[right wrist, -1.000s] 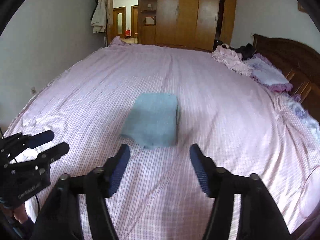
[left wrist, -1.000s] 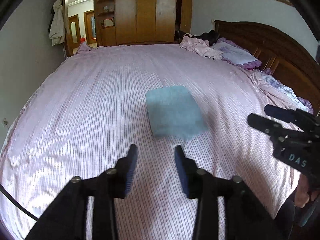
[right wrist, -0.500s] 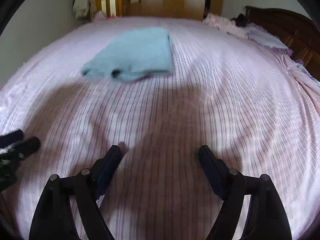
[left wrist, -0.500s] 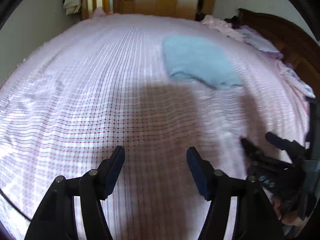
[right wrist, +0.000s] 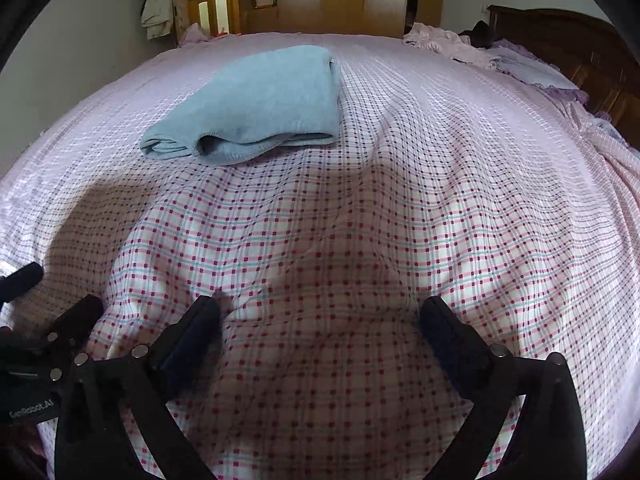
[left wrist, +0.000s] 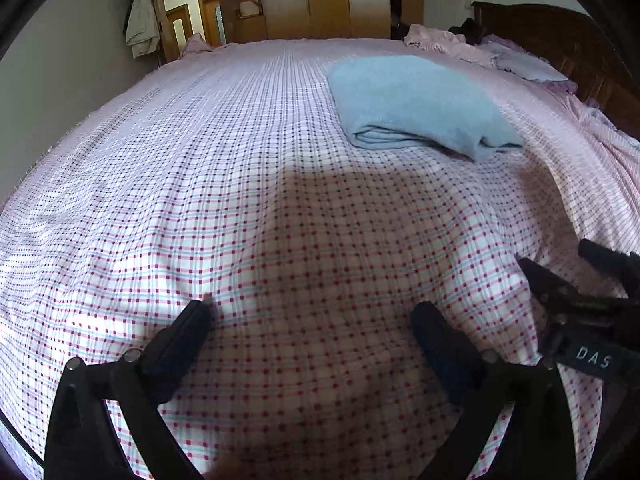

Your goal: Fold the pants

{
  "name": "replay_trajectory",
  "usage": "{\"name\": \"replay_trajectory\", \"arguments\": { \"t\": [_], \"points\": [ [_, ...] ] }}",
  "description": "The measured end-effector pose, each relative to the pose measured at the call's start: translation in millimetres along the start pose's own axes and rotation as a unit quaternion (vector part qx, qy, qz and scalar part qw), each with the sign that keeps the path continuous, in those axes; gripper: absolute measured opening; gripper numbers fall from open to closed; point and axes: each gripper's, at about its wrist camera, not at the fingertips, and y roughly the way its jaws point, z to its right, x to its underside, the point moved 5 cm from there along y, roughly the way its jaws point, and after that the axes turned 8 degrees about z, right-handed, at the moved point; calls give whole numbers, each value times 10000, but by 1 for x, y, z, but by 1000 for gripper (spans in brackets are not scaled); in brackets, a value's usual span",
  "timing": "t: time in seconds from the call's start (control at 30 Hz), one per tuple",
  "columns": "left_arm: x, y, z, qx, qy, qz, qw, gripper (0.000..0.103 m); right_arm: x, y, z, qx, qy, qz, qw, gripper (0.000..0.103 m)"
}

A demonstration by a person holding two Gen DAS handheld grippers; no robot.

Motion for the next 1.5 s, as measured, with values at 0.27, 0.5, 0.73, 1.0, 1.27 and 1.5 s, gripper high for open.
{"name": "replay_trajectory", "arguments": {
  "t": [0.27, 0.5, 0.73, 1.0, 1.27, 1.5],
  "points": [
    [0, 2, 0, 76, -89, -9, 9999, 103, -1, 1, 2, -15, 1, -15, 10000, 98],
    [3, -5, -1, -22, -37, 59, 10000, 103, -2, 1, 2, -16, 2, -14, 10000, 98],
    [3, -3, 0, -28, -42, 51, 10000, 103, -2, 1, 2, -15, 2, -14, 10000, 98],
    [3, -2, 0, -39, -49, 58, 10000, 103, -2, 1, 2, -15, 2, -15, 10000, 98],
    [4, -3, 0, -44, -55, 59, 10000, 103, -2, 1, 2, -15, 2, -15, 10000, 98],
    [4, -3, 0, -54, -60, 68, 9999, 103, -2, 1, 1, -15, 2, -15, 10000, 98]
  ]
}}
